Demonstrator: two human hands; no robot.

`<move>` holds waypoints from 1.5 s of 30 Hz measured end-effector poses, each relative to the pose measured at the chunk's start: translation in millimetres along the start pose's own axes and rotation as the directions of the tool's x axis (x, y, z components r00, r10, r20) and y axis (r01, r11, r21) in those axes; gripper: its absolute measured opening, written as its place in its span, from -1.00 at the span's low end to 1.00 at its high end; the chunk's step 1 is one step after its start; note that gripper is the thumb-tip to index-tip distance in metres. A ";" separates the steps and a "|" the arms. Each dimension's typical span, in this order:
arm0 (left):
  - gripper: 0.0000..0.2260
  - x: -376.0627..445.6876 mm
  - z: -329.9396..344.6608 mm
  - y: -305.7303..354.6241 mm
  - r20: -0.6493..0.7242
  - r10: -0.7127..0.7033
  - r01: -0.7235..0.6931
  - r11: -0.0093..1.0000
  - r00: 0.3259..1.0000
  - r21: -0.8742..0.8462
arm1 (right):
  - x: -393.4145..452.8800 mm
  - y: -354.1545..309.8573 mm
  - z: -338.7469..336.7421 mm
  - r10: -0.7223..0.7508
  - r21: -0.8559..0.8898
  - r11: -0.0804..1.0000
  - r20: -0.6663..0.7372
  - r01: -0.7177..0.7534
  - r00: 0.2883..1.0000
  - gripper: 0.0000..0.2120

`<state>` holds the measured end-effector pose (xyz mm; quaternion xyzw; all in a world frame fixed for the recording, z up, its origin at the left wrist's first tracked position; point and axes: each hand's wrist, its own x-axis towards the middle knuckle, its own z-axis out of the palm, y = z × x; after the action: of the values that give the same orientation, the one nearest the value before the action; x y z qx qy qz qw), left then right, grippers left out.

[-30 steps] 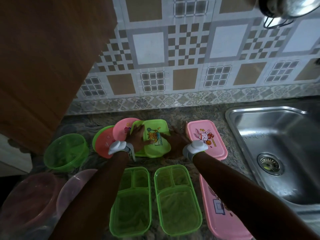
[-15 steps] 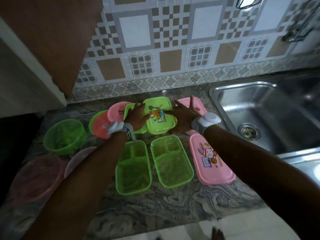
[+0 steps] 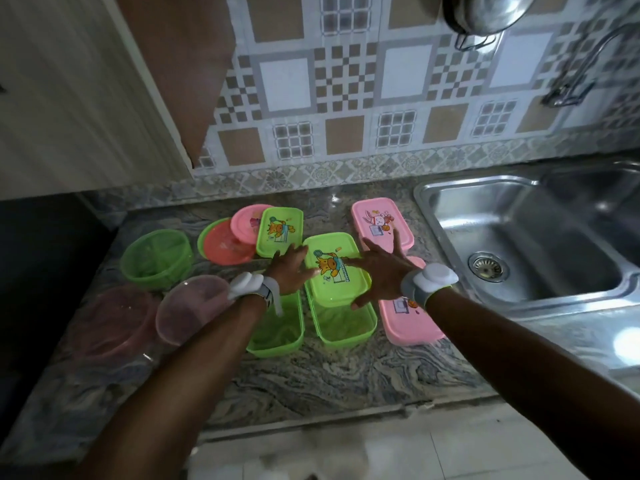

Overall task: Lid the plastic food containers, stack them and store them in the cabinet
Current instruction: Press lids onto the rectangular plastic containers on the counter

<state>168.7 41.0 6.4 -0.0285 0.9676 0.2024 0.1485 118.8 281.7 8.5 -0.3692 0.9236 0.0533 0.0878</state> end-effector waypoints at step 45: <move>0.05 -24.3 22.4 6.8 0.214 0.015 -0.084 0.945 0.977 0.315 | -18.3 -12.2 19.8 -0.067 -0.119 0.989 0.142 0.085 0.988 0.20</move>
<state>197.2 56.0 -3.4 0.0419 0.9670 0.0470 0.2468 142.7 288.4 -7.6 -0.4044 0.8955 0.1328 0.1300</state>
